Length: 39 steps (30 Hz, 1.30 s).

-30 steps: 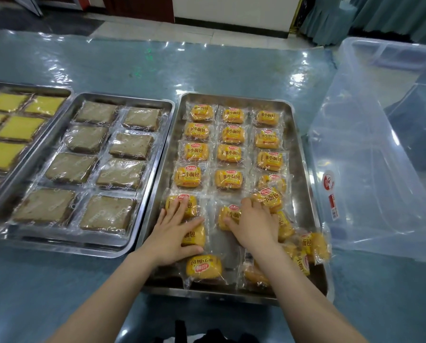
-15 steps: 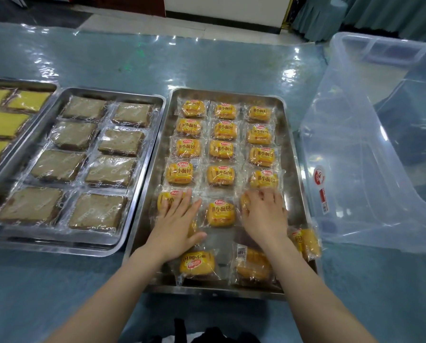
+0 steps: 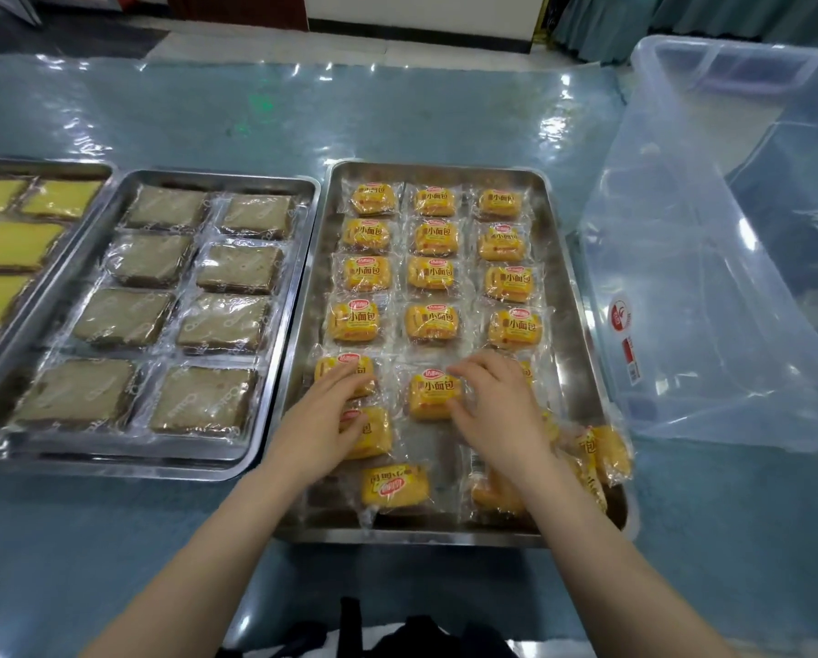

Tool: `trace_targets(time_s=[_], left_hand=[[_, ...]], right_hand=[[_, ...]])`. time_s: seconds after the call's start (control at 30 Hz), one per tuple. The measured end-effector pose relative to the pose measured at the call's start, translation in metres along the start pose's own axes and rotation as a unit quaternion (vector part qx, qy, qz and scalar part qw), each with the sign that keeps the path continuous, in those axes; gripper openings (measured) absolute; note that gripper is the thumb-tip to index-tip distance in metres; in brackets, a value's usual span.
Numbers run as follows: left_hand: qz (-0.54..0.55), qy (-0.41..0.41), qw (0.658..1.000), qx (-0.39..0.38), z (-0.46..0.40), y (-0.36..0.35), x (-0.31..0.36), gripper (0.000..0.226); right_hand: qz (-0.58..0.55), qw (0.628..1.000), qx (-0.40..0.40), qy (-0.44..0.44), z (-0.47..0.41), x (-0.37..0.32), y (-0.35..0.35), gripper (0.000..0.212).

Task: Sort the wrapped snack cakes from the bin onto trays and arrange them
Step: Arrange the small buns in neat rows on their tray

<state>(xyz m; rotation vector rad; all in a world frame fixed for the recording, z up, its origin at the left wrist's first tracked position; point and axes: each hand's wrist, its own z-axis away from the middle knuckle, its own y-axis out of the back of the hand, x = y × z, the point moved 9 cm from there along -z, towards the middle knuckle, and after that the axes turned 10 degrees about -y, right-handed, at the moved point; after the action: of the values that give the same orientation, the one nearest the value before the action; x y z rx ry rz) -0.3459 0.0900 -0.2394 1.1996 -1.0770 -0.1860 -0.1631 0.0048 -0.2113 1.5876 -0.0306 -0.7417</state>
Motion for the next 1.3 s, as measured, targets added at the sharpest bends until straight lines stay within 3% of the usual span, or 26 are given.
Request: trace_targets(time_s=[0.2, 0.3, 0.47, 0.67, 0.83, 1.0, 1.1, 1.2, 1.3], left_hand=[[0.025, -0.009, 1.0, -0.006, 0.026, 0.015, -0.012, 0.051], [0.021, -0.004, 1.0, -0.008, 0.04, 0.023, -0.019, 0.051], [0.042, -0.018, 0.999, 0.008, 0.057, 0.037, -0.025, 0.049], [0.061, -0.022, 0.998, 0.002, 0.076, 0.041, -0.034, 0.048], [0.089, -0.045, 0.995, 0.021, 0.081, 0.054, -0.03, 0.042], [0.25, -0.003, 0.968, -0.01, 0.079, 0.046, -0.01, 0.044], [0.329, 0.027, 0.944, 0.009, 0.076, 0.041, 0.005, 0.048], [0.351, 0.054, 0.934, 0.024, 0.075, 0.039, 0.005, 0.053], [0.371, 0.076, 0.925, 0.024, 0.075, 0.039, -0.004, 0.066]], right_hand=[[-0.114, 0.97, -0.214, -0.023, 0.03, -0.024, -0.043, 0.022], [-0.1, 0.958, -0.265, -0.049, 0.052, -0.026, -0.058, 0.012], [-0.033, 0.958, -0.271, -0.088, 0.064, -0.026, -0.059, 0.015], [-0.056, 0.952, -0.272, -0.127, 0.069, -0.032, -0.05, 0.038], [-0.169, 0.962, -0.153, -0.149, 0.068, -0.038, -0.024, 0.025], [-0.355, 0.908, -0.058, -0.215, 0.075, -0.054, -0.027, 0.019], [-0.376, 0.902, -0.054, -0.206, 0.079, -0.074, -0.037, 0.023], [-0.372, 0.905, -0.101, -0.179, 0.083, -0.09, -0.047, 0.031], [-0.41, 0.887, -0.135, -0.163, 0.086, -0.096, -0.051, 0.024]])
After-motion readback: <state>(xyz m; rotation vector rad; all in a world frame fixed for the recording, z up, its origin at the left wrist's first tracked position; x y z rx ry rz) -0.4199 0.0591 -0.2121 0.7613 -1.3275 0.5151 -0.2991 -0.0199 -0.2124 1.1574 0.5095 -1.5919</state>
